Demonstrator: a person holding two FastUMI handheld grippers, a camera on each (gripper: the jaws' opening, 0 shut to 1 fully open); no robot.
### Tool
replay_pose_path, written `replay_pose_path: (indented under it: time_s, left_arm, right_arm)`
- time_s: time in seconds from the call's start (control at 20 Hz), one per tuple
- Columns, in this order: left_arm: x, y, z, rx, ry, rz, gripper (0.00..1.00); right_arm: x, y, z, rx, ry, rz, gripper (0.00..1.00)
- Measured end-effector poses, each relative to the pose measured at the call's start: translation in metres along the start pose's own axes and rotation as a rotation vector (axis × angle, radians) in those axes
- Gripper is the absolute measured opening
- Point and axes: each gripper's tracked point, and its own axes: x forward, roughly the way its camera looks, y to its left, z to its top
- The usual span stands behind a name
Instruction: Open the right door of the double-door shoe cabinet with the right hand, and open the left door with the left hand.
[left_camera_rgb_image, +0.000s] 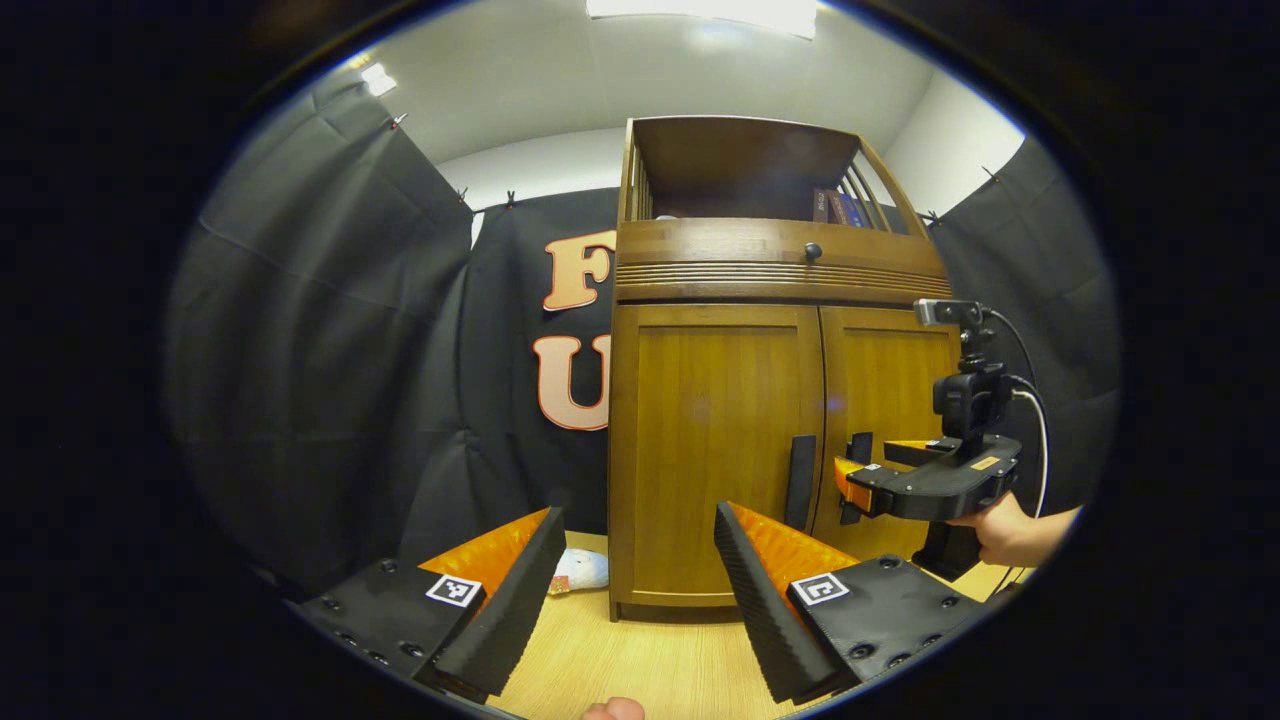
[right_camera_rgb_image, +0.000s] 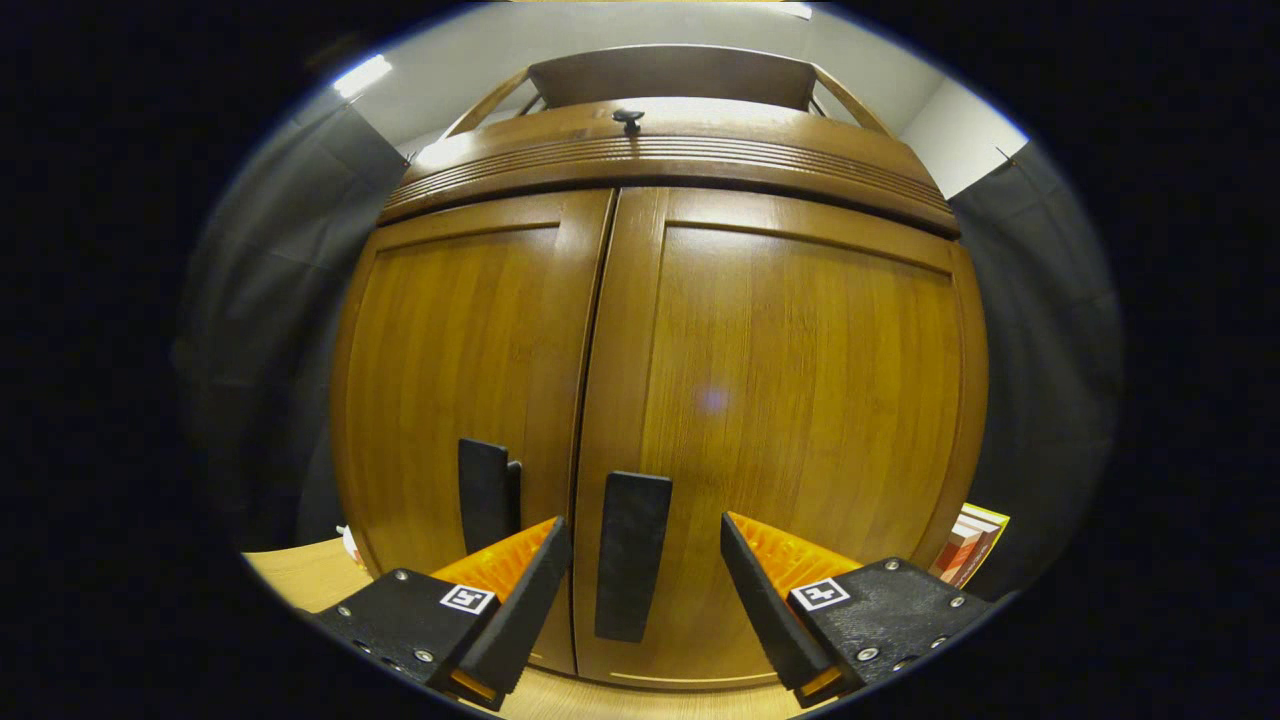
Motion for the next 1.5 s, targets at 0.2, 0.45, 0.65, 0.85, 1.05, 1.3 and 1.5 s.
replay_pose_path:
  time_s: [0.2,0.45,0.65,0.85,1.05,1.3,1.5]
  left_arm:
    - [0.001,0.001,-0.001,0.004,-0.004,0.014,0.94]
    - [0.000,0.002,-0.002,-0.004,0.000,0.016,0.97]
    - [-0.001,0.001,-0.001,0.000,-0.005,0.010,0.94]
    - [-0.003,0.000,0.000,0.018,-0.010,-0.007,0.96]
    - [-0.003,-0.001,-0.001,0.023,-0.011,-0.012,0.99]
    - [-0.003,-0.001,-0.001,0.024,-0.016,-0.006,0.94]
    - [-0.004,-0.003,0.000,0.023,-0.018,-0.019,0.94]
  right_arm:
    - [0.018,-0.002,-0.010,0.076,0.041,-0.024,0.84]
    - [0.019,0.014,-0.009,0.086,0.029,0.006,0.52]
    - [0.017,0.013,-0.012,0.104,0.022,0.027,0.31]
    - [0.018,0.014,-0.011,0.069,0.016,0.020,0.21]
    - [0.016,0.013,-0.012,0.064,0.022,0.028,0.19]
    - [-0.005,0.014,-0.011,0.050,0.026,0.063,0.19]
    - [-0.032,0.013,-0.010,0.092,0.029,0.105,0.16]
